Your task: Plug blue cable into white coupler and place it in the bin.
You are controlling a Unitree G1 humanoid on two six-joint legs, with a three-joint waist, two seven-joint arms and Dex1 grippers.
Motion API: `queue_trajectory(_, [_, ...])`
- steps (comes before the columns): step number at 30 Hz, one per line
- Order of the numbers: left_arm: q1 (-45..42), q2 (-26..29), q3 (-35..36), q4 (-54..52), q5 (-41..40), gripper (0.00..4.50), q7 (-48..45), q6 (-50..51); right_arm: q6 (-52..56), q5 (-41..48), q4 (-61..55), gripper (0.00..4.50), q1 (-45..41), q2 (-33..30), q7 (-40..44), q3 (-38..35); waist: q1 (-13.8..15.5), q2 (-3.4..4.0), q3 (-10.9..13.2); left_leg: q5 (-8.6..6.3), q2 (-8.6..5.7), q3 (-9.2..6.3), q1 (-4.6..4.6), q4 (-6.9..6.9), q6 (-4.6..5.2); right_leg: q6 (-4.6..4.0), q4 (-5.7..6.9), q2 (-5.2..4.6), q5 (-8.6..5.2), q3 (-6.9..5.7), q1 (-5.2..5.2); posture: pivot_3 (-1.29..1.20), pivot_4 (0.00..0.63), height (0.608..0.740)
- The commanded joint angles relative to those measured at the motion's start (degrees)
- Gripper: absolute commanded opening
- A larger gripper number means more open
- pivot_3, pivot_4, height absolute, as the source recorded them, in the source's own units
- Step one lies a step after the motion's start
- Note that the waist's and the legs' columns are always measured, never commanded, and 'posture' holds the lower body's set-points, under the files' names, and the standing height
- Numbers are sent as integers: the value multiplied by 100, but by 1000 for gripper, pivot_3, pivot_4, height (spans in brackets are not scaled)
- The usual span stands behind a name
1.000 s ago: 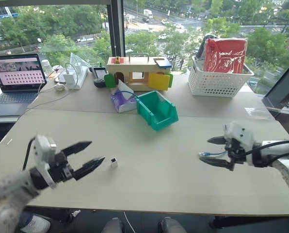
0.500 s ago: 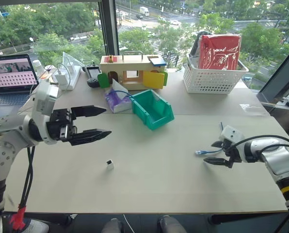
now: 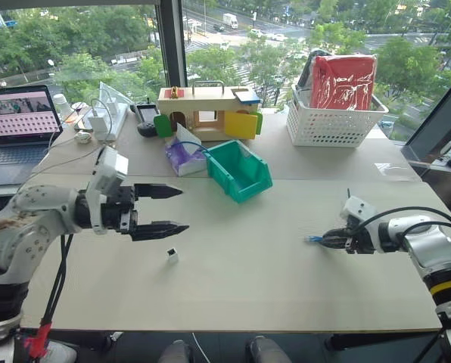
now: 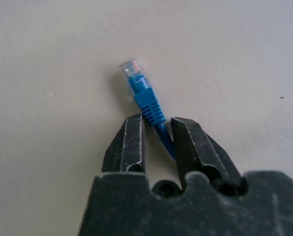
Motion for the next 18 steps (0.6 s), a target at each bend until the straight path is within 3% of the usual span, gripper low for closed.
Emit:
queue_trajectory(1, [-475,-268,-413,314,491,4500,-252,-466,160,50,-796,13,-172,261,135,209,-13,0,0,0,0,0,0,0,0,0,1,1,0,1,-1,0,150,737])
queue_trajectory(8, [-1393,-1017,-1235,1079,1262,4500,-506,-878,495,-207,-1242,13,-720,1035,168,970,20,2,2,0,-3,-5,-14,31,0,-2,45,3,-1,3,-14,0,150,737])
queue_trajectory(15, [-1775,-1580,-1969,1817,2147,4500,-851,-1547,-67,-669,-257,13,-1263,1697,-171,1282,114,2,2,0,-6,-5,-16,37,1,-8,46,2,2,5,-13,0,150,737])
queue_trajectory(17, [-1822,-1706,-2150,2015,2367,4500,-945,-1683,-213,-746,-81,909,-1325,1713,-293,1215,124,2,2,0,-6,-5,-16,37,1,-11,48,3,4,5,-13,0,150,737])
queue_trajectory(18, [-1831,-1745,-2213,2091,2461,4500,-996,-1747,-212,-744,-96,1098,-1318,1682,-263,1195,126,2,2,0,-5,-6,-15,37,1,-11,48,3,4,4,-13,0,150,737])
